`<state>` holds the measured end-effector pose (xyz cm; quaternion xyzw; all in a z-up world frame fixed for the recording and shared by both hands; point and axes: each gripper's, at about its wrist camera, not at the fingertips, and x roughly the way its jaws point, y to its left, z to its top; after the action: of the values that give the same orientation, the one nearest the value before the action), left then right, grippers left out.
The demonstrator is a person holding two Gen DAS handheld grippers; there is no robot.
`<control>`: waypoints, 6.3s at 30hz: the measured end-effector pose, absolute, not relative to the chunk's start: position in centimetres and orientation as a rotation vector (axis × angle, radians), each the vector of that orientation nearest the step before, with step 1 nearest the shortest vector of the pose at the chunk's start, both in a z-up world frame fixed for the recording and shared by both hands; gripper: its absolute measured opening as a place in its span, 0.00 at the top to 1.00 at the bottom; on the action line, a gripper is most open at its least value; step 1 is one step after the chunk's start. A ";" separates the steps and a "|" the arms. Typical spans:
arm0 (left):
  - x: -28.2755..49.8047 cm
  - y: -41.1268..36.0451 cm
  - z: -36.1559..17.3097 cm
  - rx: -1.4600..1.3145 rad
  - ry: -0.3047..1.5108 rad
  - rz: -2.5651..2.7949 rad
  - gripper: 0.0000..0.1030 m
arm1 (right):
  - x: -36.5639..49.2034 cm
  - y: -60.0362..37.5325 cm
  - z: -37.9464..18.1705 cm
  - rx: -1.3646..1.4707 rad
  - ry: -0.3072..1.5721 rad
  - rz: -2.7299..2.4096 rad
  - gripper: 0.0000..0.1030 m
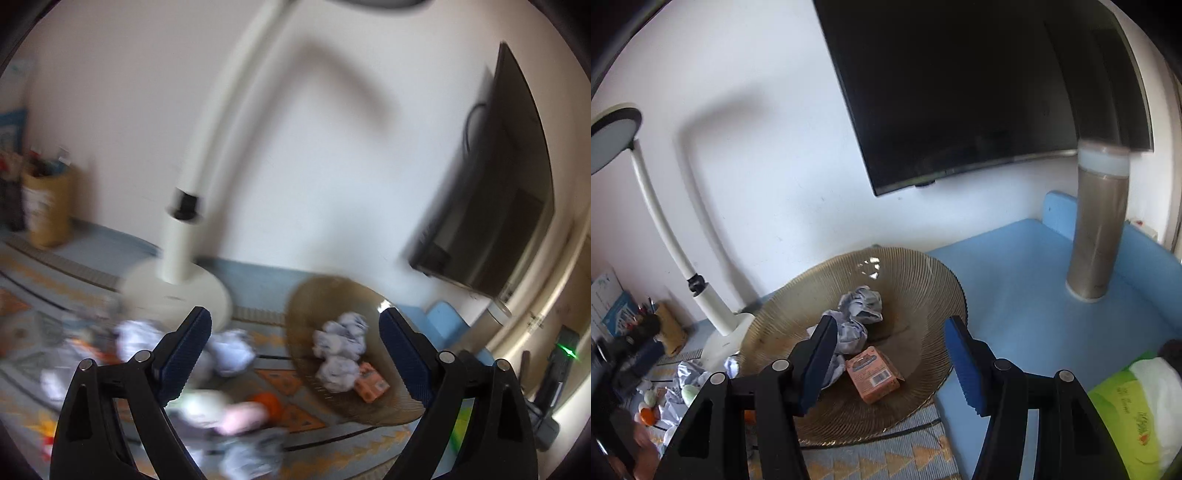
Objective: Organize objects
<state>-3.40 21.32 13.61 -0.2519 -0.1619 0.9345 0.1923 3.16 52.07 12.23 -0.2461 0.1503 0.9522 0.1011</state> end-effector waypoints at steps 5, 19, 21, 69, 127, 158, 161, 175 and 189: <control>1.4 16.3 15.1 -0.655 -0.422 2.736 0.07 | 5.7 49.6 14.0 -0.715 0.484 2.875 0.38; 7.5 -1.2 4.5 -1.001 -0.384 3.199 0.01 | 9.1 34.1 3.8 -1.081 0.193 2.982 0.38; 7.5 -1.5 3.7 -1.011 -0.410 3.198 0.01 | 8.9 33.7 3.8 -1.079 0.129 2.974 0.38; -15.4 -13.8 1.7 -1.317 -0.383 2.886 0.50 | -9.6 2.7 1.0 -1.698 0.081 3.306 0.62; -4.1 31.8 12.8 -0.856 -0.023 2.550 0.19 | 0.1 54.5 14.0 -0.994 0.387 2.736 0.53; 6.2 -0.2 1.9 -1.202 -0.226 3.072 0.01 | 6.2 35.9 2.2 -1.180 0.054 2.841 0.12; 6.5 0.6 2.1 -1.174 -0.148 3.101 0.01 | 6.4 36.0 2.3 -1.161 0.053 2.840 0.11; 5.8 0.3 2.1 -1.205 -0.158 3.092 0.01 | 6.7 35.7 2.4 -1.132 0.032 2.848 0.07; 5.6 0.0 2.0 -1.209 -0.168 3.086 0.01 | 6.8 35.5 2.6 -1.121 0.011 2.847 0.07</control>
<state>5.56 0.02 2.04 -0.3628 -0.0505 0.9263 -0.0885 6.78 35.50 2.58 -0.3660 0.0037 0.9297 0.0410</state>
